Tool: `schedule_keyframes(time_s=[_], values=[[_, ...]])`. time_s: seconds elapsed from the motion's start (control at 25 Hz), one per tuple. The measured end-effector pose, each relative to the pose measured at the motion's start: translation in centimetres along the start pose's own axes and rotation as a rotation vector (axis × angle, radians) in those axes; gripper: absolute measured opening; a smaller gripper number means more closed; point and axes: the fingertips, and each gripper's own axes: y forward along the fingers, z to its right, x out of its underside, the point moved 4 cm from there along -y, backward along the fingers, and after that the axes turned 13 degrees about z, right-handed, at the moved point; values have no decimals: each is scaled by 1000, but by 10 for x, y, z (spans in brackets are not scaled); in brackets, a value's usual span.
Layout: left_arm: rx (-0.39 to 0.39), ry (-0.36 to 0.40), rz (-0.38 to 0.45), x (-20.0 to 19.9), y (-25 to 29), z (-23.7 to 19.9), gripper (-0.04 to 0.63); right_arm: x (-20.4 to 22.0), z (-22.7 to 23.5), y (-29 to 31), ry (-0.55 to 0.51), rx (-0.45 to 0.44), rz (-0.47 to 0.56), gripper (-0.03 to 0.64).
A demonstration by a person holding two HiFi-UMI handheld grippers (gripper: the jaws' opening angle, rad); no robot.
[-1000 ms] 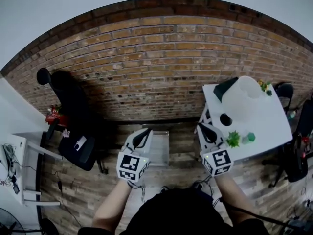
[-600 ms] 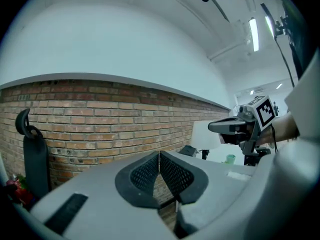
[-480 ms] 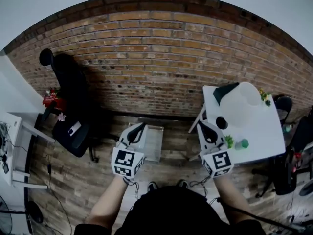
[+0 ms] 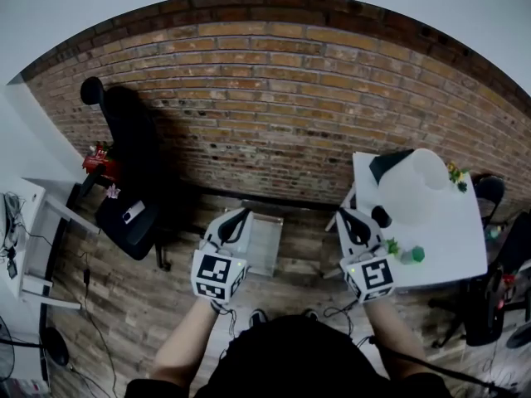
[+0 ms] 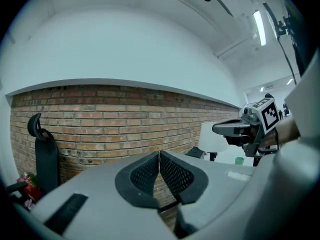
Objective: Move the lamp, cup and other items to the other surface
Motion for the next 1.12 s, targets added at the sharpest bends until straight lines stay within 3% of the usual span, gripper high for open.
schedule_keyframes(time_s=[1.12], values=[[6, 2, -1, 4, 2, -15, 11, 5, -7, 12, 4, 9, -22, 3]])
